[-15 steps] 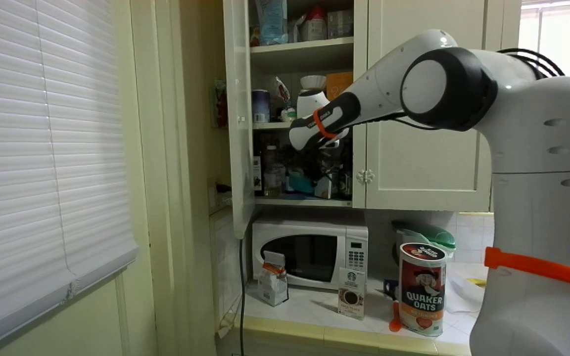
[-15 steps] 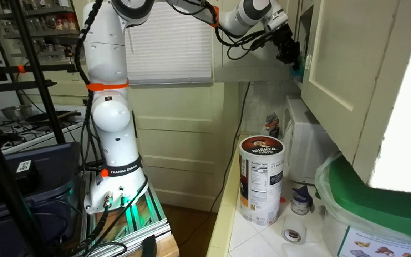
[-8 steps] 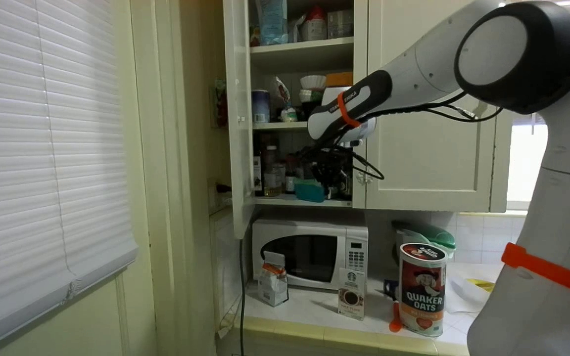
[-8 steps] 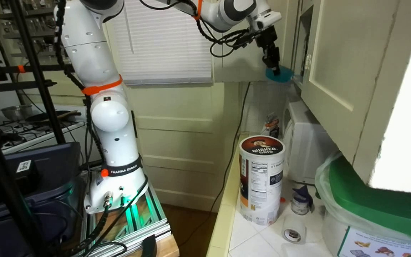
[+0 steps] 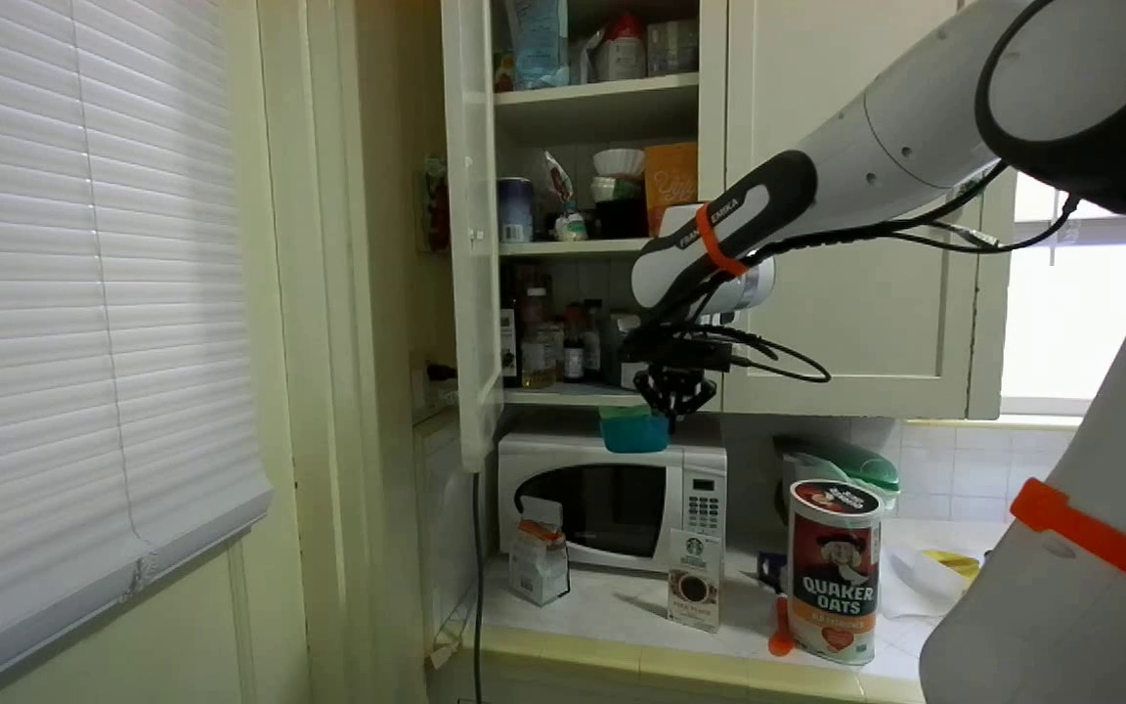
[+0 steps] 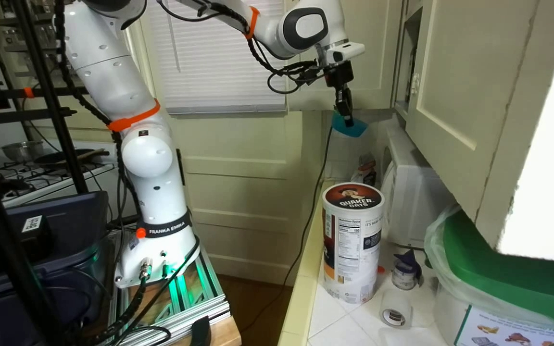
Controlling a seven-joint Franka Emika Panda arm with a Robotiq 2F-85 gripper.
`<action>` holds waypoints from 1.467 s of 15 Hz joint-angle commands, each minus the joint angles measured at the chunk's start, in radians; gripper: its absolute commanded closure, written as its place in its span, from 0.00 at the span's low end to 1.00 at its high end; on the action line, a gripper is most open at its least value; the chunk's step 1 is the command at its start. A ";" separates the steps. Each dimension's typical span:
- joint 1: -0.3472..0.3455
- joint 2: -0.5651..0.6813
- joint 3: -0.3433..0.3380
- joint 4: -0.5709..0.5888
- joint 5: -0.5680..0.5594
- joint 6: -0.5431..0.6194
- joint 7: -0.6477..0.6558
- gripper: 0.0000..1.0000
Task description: Remove the bowl from the cupboard
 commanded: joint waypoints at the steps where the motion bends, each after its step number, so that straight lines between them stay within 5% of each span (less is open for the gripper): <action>1: -0.031 -0.004 0.030 -0.015 0.019 -0.008 -0.033 0.99; 7: -0.092 -0.028 0.019 -0.289 -0.002 0.308 -0.049 0.99; 11: -0.072 -0.026 -0.010 -0.452 0.147 0.521 -0.133 0.99; 12: -0.121 0.006 0.034 -0.376 0.088 0.456 -0.087 0.96; 17: -0.115 0.000 0.034 -0.432 0.141 0.506 -0.125 0.99; 22: -0.063 0.054 0.064 -0.526 0.230 0.743 -0.130 0.99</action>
